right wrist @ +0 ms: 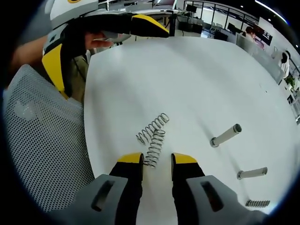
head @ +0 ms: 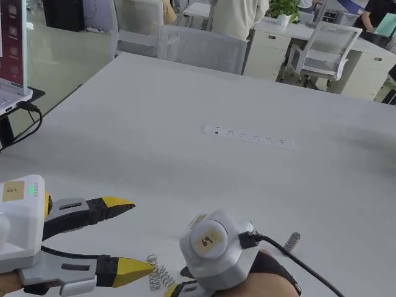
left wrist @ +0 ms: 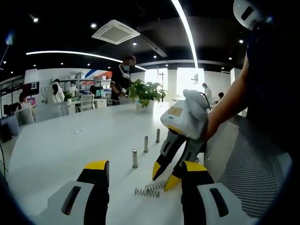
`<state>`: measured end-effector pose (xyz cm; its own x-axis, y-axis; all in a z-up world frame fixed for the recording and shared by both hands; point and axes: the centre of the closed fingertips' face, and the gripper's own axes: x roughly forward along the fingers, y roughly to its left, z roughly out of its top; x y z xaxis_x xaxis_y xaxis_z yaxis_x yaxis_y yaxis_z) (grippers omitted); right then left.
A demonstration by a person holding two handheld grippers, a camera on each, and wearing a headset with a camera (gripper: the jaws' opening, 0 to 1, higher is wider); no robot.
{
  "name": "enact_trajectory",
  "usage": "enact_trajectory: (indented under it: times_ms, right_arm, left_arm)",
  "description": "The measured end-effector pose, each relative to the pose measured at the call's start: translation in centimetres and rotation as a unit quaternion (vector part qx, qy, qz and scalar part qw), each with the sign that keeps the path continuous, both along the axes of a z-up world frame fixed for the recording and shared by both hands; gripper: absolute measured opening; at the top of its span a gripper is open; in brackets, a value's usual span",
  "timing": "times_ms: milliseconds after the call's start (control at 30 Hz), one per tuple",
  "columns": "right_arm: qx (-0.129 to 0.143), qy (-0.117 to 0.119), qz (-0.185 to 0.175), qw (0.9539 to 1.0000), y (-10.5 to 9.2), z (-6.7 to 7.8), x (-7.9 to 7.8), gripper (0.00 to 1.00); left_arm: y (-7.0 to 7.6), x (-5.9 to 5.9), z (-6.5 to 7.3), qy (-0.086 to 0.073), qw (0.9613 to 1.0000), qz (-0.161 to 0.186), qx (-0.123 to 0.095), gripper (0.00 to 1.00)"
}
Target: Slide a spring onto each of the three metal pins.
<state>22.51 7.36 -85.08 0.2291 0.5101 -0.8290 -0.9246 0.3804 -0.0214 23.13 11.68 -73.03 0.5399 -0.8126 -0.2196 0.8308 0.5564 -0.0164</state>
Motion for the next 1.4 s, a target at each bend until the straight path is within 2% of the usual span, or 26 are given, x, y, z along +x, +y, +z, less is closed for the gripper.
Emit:
enact_trajectory:
  times_ms: [133, 233, 267, 400, 533, 600, 700, 833, 1033, 1100, 1233, 1367, 1400]
  right_arm:
    - [-0.002, -0.003, -0.005, 1.0, -0.2, 0.1, 0.2, 0.19]
    - [-0.008, -0.005, -0.01, 0.9999, -0.3, 0.1, 0.2, 0.11]
    - [-0.011, -0.013, -0.015, 0.9997, -0.5, 0.1, 0.5, 0.09]
    - [-0.009, -0.014, -0.022, 0.9996, -0.5, 0.1, 0.7, 0.08]
    - [-0.005, -0.024, -0.026, 0.9993, -0.6, 0.3, 1.0, 0.08]
    - [0.001, -0.039, -0.029, 0.9988, -0.6, 0.6, 1.5, 0.08]
    - [0.003, -0.049, -0.034, 0.9982, -0.6, 0.8, 1.8, 0.08]
    - [0.0, -0.039, -0.025, 0.9989, -0.6, 0.5, 1.4, 0.07]
    - [0.006, -0.042, -0.02, 0.9989, -0.3, 0.6, 0.9, 0.07]
    - [0.009, -0.04, -0.024, 0.9989, -0.3, 0.6, 0.9, 0.07]
    - [0.01, -0.04, -0.029, 0.9987, -0.3, 0.7, 1.1, 0.07]
    - [0.012, -0.037, -0.034, 0.9986, -0.3, 0.8, 1.2, 0.07]
    - [0.011, -0.036, -0.036, 0.9986, -0.4, 0.7, 1.2, 0.07]
  left_arm:
    - [0.0, 0.0, -0.1, 0.0, 1.0, -0.001, -0.001, 0.58]
    - [0.0, 0.0, -0.1, 0.001, 1.0, 0.0, -0.001, 0.57]
    - [0.0, 0.0, -0.2, 0.001, 1.0, 0.0, -0.001, 0.57]
    - [0.1, 0.0, -0.2, 0.001, 1.0, 0.0, -0.002, 0.57]
    - [0.1, -0.1, -0.2, 0.001, 1.0, -0.001, -0.001, 0.56]
    - [0.0, 0.0, -0.2, 0.001, 1.0, -0.001, -0.002, 0.56]
    - [-0.1, 0.0, -0.2, 0.001, 1.0, -0.001, -0.003, 0.56]
    - [-0.3, 0.0, -0.3, 0.001, 1.0, -0.005, -0.001, 0.56]
    - [-1.5, -0.1, -2.2, 0.015, 0.9993, -0.028, 0.019, 0.57]
    - [-1.9, 0.0, -3.2, 0.021, 0.9984, -0.036, 0.037, 0.57]
    - [-2.8, 0.3, -4.4, 0.029, 0.9976, -0.045, 0.043, 0.57]
    - [-2.7, 0.9, -5.4, 0.035, 0.9971, -0.041, 0.053, 0.57]
    - [-2.5, 1.1, -6.0, 0.037, 0.9965, -0.038, 0.064, 0.55]
